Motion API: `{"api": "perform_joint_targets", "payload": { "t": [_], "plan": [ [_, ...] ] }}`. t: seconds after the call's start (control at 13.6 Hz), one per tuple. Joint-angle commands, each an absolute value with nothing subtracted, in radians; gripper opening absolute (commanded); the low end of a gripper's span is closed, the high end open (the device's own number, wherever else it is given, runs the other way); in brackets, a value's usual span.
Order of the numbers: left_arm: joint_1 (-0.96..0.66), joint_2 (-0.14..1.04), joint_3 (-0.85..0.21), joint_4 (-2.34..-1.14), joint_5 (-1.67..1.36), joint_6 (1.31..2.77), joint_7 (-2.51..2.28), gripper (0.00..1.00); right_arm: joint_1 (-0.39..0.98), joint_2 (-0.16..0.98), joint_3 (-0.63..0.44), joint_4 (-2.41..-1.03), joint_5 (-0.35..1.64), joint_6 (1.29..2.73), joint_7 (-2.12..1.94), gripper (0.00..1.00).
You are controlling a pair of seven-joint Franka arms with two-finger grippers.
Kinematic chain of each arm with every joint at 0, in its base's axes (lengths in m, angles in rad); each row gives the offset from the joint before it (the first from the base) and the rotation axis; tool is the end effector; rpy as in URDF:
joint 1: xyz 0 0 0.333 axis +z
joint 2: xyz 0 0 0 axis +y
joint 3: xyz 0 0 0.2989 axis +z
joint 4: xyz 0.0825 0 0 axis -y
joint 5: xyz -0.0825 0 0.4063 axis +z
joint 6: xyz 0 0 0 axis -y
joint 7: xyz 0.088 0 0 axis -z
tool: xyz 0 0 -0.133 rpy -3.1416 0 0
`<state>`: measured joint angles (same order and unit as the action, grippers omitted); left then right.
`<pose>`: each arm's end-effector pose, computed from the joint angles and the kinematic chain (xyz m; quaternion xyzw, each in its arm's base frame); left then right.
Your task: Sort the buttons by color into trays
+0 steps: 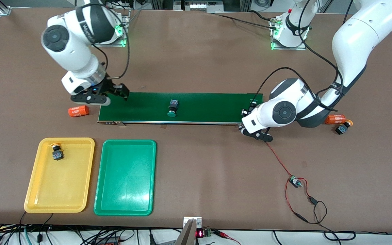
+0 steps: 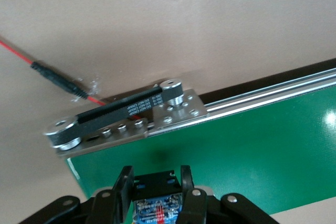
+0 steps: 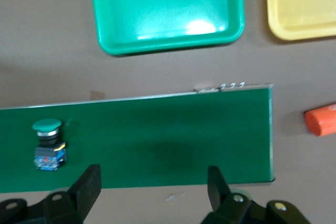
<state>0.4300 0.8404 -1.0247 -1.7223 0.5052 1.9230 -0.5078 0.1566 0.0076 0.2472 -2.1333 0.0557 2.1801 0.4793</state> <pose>0.5716 -0.2863 0.2129 0.9804 -0.1170 -0.1470 0.0599 0.5179 0.2248 0.3522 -0.9981 0.0532 -0.0075 0.0302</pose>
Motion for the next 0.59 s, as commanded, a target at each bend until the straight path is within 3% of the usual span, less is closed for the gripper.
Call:
{"api": "perform_joint_targets", "payload": {
  "t": [0.0,0.51],
  "plan": [
    [0.428,0.819,-1.022,-1.758,0.526,1.973,-0.526,0.00,0.172,0.021,0.258,-2.149,0.058,2.204,0.526,0.90],
    [0.419,0.824,-1.006,-1.809,0.526,2.054,-0.558,0.00,0.270,0.138,0.258,-2.141,-0.008,2.338,0.707,0.90]
  ]
}}
